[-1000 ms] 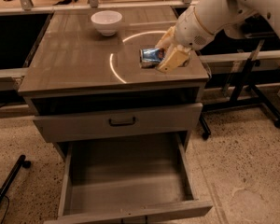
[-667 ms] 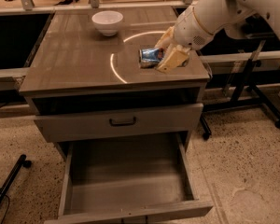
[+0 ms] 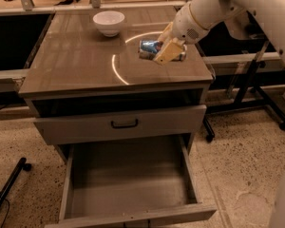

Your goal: Pick redbull can from middle drawer and place on counter

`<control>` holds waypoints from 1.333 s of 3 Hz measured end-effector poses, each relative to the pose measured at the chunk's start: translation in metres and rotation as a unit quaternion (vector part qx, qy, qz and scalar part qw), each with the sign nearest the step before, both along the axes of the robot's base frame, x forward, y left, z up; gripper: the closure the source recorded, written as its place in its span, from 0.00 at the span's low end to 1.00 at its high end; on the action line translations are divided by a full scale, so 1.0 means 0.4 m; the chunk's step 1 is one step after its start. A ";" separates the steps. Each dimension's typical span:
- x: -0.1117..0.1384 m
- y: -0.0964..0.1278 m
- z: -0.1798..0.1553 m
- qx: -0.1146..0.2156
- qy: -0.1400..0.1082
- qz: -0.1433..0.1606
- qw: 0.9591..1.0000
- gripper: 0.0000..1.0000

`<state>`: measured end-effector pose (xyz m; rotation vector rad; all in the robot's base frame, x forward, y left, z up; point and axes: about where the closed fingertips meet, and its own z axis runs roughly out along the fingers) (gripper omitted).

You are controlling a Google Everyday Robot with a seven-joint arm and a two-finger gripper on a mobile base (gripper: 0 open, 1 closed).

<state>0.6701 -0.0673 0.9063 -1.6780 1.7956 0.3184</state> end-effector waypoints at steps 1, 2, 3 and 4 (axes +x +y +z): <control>0.093 0.014 -0.027 0.007 0.015 -0.037 0.999 0.99; 0.151 0.030 -0.044 0.014 0.021 -0.048 0.999 0.77; 0.203 0.078 -0.055 0.014 0.024 -0.036 0.999 0.53; 0.240 0.120 -0.062 0.010 0.028 -0.029 0.999 0.30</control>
Offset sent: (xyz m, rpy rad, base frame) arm 0.0910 0.0135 -0.0172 0.0441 0.0479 -0.1327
